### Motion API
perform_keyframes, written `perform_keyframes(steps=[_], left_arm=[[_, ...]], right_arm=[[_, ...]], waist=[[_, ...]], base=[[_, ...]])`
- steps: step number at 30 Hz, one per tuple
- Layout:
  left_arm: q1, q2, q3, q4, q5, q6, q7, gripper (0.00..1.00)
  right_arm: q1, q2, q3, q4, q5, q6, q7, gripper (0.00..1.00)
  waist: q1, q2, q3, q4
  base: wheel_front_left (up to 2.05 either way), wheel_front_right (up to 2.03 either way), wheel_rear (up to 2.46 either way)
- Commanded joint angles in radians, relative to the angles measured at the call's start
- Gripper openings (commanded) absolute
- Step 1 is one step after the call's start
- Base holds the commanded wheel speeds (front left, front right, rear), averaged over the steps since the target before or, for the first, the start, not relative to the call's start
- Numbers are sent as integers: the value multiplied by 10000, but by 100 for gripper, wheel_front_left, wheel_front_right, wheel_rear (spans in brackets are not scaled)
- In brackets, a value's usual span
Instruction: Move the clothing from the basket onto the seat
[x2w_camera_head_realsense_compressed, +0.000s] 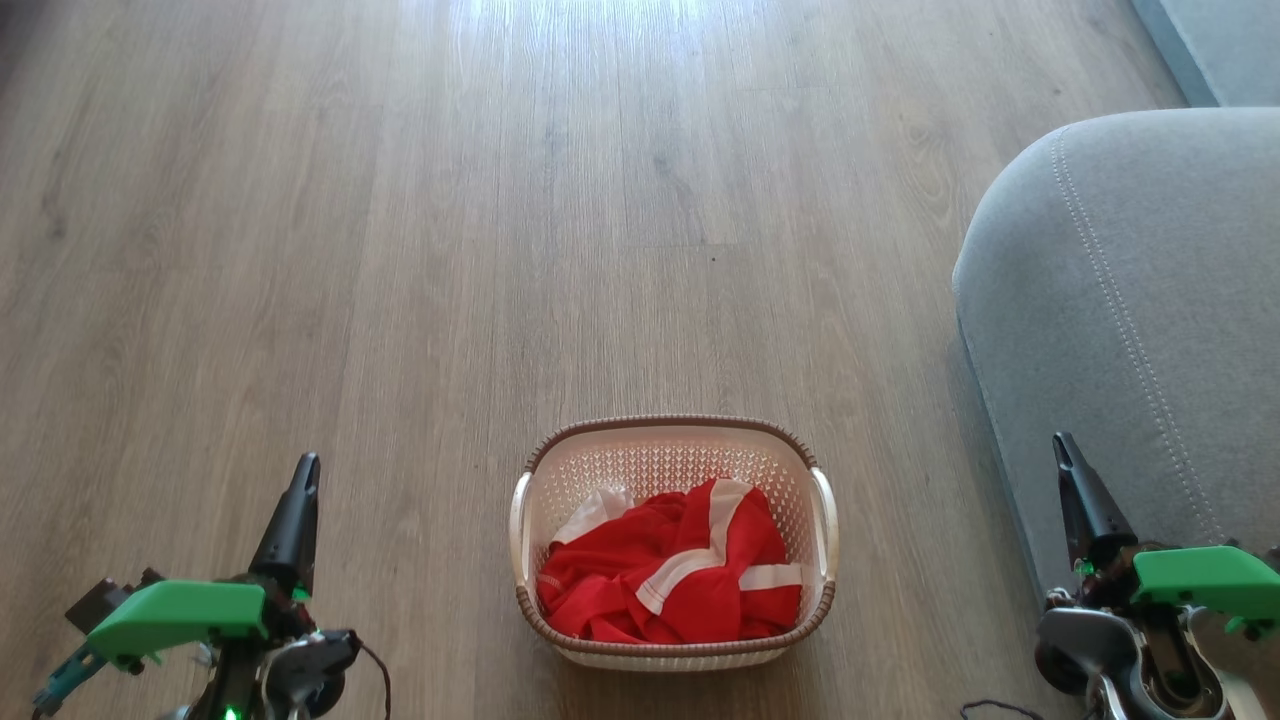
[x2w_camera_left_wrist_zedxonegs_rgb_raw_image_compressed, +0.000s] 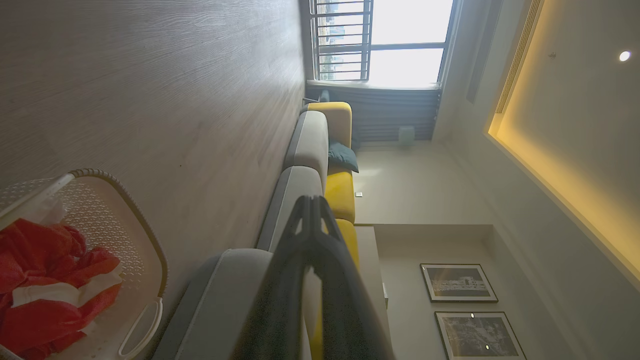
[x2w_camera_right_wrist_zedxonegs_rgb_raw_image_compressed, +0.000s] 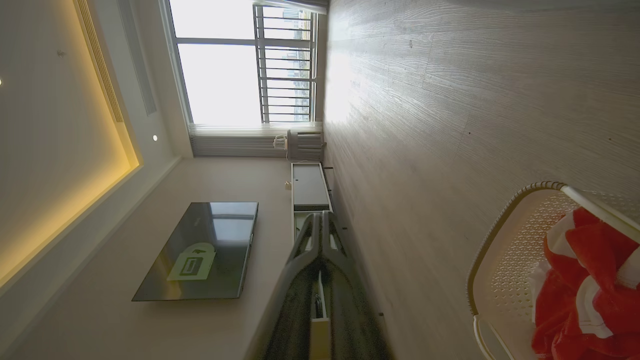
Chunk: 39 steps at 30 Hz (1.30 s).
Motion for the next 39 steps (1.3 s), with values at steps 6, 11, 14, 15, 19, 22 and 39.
perform_keyframes(steps=[6,11,14,15,19,22,39], left_arm=[[-475,144,333,-337,-70,-92,71,0],[-475,144,333,-337,-70,-92,71,0],[-475,144,333,-337,-70,-92,71,0],[-475,144,333,-337,-70,-92,71,0],[-475,144,333,-337,-70,-92,71,0],[-475,144,333,-337,-70,-92,71,0],[151,6,-88,640,189,9,-282,100]], right_arm=[[-555,-10,179,-386,60,2,52,0],[-555,-10,179,-386,60,2,52,0],[-555,-10,179,-386,60,2,52,0],[-555,-10,179,-386,60,2,52,0],[-555,-10,179,-386,60,2,52,0],[-555,-10,179,-386,60,2,52,0],[-75,-28,318,729,-191,2,-130,100]], waist=[[0,0,0,0],[0,0,0,0],[0,0,0,0],[0,0,0,0],[0,0,0,0],[0,0,0,0],[0,0,30,-6]], base=[[0,0,0],[0,0,0],[0,0,0],[0,0,0],[0,0,0],[0,0,0],[0,0,0]])
